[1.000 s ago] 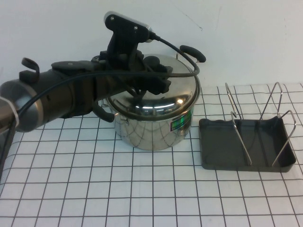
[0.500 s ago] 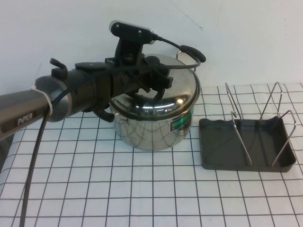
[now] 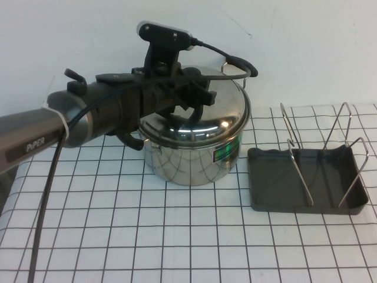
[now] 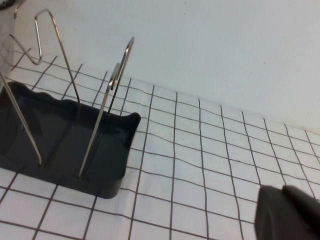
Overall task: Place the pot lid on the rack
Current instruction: Open the pot, then hand over the pot lid
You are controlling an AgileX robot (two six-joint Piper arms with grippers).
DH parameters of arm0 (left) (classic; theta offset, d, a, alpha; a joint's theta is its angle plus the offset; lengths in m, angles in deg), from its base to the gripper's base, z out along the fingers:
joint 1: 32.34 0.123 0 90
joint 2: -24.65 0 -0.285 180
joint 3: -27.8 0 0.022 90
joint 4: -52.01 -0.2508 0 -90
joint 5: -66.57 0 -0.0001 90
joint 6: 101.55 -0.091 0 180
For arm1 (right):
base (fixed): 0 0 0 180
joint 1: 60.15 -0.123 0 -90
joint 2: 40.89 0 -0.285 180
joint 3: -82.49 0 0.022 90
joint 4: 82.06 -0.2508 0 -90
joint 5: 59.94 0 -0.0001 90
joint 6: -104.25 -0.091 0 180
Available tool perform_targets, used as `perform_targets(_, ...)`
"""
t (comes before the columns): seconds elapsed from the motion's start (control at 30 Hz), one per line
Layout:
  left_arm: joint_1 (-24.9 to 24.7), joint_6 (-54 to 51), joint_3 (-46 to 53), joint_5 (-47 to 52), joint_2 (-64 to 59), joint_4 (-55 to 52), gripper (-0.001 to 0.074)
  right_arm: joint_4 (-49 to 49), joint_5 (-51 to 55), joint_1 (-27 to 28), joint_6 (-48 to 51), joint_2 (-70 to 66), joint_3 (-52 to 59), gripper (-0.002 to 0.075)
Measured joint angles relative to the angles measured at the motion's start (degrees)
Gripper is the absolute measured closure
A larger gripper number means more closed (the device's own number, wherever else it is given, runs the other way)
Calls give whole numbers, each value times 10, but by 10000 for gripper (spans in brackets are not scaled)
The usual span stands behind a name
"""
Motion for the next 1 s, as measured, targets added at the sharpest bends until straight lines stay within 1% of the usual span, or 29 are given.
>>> perform_targets(0.1, 0, 0, -7, 0, 7, 0, 269, 0, 0, 0, 0, 0, 0, 729)
perform_targets(0.13, 0, -1, -10, 1, 12, 0, 346, 0, 0, 0, 0, 0, 0, 729)
perform_targets(0.17, 0, -1, -11, 1, 18, 0, 405, 0, 0, 0, 0, 0, 0, 729)
perform_targets(0.2, 0, -3, -11, 0, 27, -1, 393, 0, 0, 0, 0, 0, 0, 729)
perform_targets(0.4, 0, -3, -13, 1, 92, 0, 395, -3, -2, 0, 0, 0, 0, 729)
perform_targets(0.5, 0, 2, -14, 2, 128, 0, 395, -21, -15, 0, 0, 0, 0, 729)
perform_targets(0.6, 0, 21, -14, 27, 164, 0, 395, -97, -33, 0, 0, 0, -1, 729)
perform_targets(0.63, 0, 30, -14, 46, 175, 0, 395, -139, -34, 0, 0, 0, -7, 729)
perform_targets(0.8, 0, 76, -14, 205, 212, -10, 395, -337, -37, 0, 7, 0, -59, 729)
perform_targets(0.93, 0, 134, -15, 347, 215, -21, 395, -486, -8, 0, 70, 0, -116, 729)
perform_targets(1.0, -2, 159, -15, 388, 215, -30, 395, -561, 21, 0, 118, 0, -140, 727)
